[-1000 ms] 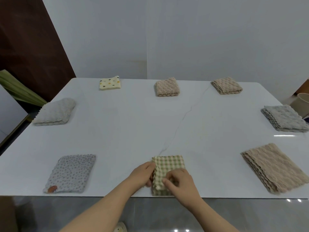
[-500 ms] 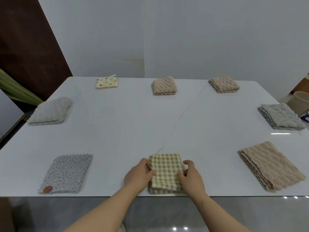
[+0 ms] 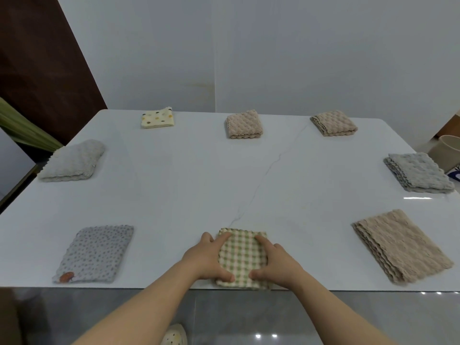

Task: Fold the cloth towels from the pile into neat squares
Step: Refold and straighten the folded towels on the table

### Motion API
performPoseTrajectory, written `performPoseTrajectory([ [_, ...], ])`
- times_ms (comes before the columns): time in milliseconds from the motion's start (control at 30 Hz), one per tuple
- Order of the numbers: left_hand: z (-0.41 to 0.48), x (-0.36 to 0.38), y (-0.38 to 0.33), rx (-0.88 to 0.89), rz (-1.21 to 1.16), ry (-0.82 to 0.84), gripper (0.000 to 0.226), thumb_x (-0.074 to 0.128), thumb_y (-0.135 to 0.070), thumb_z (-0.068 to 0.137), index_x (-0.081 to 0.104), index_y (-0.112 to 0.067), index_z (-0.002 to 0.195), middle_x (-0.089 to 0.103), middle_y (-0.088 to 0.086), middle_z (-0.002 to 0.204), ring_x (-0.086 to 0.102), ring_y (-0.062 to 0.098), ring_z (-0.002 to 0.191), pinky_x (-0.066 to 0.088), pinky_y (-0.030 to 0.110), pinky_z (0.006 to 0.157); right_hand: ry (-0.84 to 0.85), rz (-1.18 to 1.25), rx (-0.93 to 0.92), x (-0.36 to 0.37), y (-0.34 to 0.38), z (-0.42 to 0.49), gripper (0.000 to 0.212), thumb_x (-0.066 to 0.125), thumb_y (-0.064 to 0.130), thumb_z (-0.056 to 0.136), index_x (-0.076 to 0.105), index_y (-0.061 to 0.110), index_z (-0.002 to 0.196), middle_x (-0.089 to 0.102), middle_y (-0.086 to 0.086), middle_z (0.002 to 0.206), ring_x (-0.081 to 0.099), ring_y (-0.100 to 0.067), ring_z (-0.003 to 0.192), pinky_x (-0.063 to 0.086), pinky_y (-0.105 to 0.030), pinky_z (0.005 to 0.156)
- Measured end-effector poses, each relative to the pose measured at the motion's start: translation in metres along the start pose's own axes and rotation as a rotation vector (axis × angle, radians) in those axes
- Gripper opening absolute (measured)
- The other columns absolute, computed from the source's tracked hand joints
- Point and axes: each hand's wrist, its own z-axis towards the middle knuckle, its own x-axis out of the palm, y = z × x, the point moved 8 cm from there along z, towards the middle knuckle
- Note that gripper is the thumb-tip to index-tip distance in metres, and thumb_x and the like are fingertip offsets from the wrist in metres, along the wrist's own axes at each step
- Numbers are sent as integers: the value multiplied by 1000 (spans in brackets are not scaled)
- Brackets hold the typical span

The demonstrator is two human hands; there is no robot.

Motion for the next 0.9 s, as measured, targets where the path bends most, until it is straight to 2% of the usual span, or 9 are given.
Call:
performPoseTrajectory([
  [133, 0, -1, 5, -26, 15, -31, 112, 75, -51, 63, 3, -37, 146, 29, -1, 127, 49, 19, 112, 45, 30, 92, -26, -20, 22, 1, 0, 1, 91, 65, 42, 78, 6, 36, 147, 36, -3, 133, 47, -21, 120, 41, -33, 96],
  [233, 1, -1, 8, -26, 7, -32, 108, 73, -54, 65, 4, -38, 146, 30, -1, 127, 50, 18, 111, 44, 29, 89, -51, -13, 32, 2, 1, 2, 85, 60, 44, 81, 6, 37, 147, 36, -3, 133, 48, -22, 118, 41, -33, 94],
  [300, 2, -4, 9, -25, -66, -31, 95, 66, -56, 72, 9, -38, 145, 31, -1, 127, 50, 17, 106, 43, 27, 86, -102, 44, 34, 0, 1, 2, 75, 55, 41, 84, 12, 38, 145, 40, -2, 128, 52, -20, 112, 42, -31, 91],
  [400, 4, -18, 6, -3, -129, -141, 60, 51, -47, 86, 28, -33, 139, 36, -3, 125, 48, 11, 92, 40, 24, 76, -252, 174, 45, -7, -3, -3, 57, 51, 31, 87, 28, 35, 139, 42, 4, 111, 53, -13, 92, 44, -28, 78],
  [467, 4, -29, 1, 36, -69, -226, 44, 45, -36, 90, 38, -27, 133, 41, -3, 123, 48, 10, 88, 41, 24, 73, -344, 181, 63, -12, -7, -5, 47, 50, 26, 88, 37, 29, 134, 41, 4, 112, 52, -13, 94, 42, -27, 75],
  [600, 7, -43, -20, 153, 35, -324, 36, 39, -27, 94, 44, -25, 130, 46, -4, 125, 50, 13, 107, 40, 24, 79, -454, 155, 78, -24, -9, -6, 34, 49, 23, 90, 51, 21, 124, 47, 0, 125, 48, -17, 112, 42, -27, 86],
  [767, 16, -49, -61, 287, 113, -338, 35, 37, -26, 96, 45, -24, 129, 47, -4, 127, 50, 15, 110, 36, 23, 79, -503, 37, 59, -45, -12, -8, 25, 46, 24, 92, 61, 20, 112, 54, 1, 122, 46, -17, 114, 40, -26, 90],
  [900, 20, -38, -94, 330, 130, -279, 34, 37, -27, 95, 47, -23, 128, 48, -2, 126, 50, 16, 112, 40, 27, 83, -547, 38, 59, -61, -30, -17, 25, 45, 24, 93, 60, 20, 113, 55, 3, 122, 46, -16, 115, 40, -27, 92],
])
